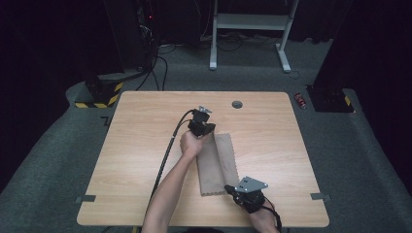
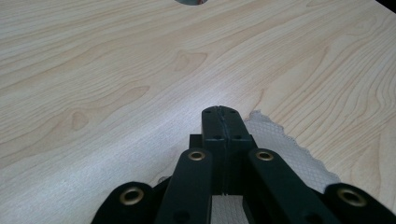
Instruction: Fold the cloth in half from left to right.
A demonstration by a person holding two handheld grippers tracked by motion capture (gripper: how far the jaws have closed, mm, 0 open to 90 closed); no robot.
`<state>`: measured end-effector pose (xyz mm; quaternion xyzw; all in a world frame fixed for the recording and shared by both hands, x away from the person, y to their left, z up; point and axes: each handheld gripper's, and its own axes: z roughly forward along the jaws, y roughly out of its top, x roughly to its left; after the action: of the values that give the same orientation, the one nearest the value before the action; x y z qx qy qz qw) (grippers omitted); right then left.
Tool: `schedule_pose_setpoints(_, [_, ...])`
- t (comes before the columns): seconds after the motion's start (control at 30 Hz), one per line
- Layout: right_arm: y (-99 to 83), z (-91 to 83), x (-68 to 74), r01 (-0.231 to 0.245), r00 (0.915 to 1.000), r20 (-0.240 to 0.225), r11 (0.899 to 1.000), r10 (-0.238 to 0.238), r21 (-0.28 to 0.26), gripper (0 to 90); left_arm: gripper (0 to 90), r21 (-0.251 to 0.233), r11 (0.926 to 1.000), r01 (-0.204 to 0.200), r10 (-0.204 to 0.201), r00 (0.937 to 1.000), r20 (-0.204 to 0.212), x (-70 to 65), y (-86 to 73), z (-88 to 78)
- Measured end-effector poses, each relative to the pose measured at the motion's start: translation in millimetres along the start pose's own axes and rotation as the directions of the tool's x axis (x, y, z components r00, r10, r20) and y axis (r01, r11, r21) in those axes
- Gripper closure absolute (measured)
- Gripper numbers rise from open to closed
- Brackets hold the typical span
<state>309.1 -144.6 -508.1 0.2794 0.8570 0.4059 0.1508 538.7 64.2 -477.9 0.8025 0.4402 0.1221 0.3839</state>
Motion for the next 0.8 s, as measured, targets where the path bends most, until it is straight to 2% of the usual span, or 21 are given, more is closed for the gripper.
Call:
schedule_pose_setpoints(0.3, [-2.9,-6.8,-4.5,-0.003,0.9999,0.017,1.0,0.003,-0.006,90.0,90.0,0.004,0.9998,-0.018,0.018,0.9998,0.004,-7.5,6.4,6.5])
schedule_pose_setpoints(0.8, [-9.6,-11.4,-10.0,-0.023,0.9992,0.031,1.0,0.023,-0.001,90.0,90.0,0.007,0.9998,-0.02,0.02,0.9997,0.015,-15.4,8.7,16.8])
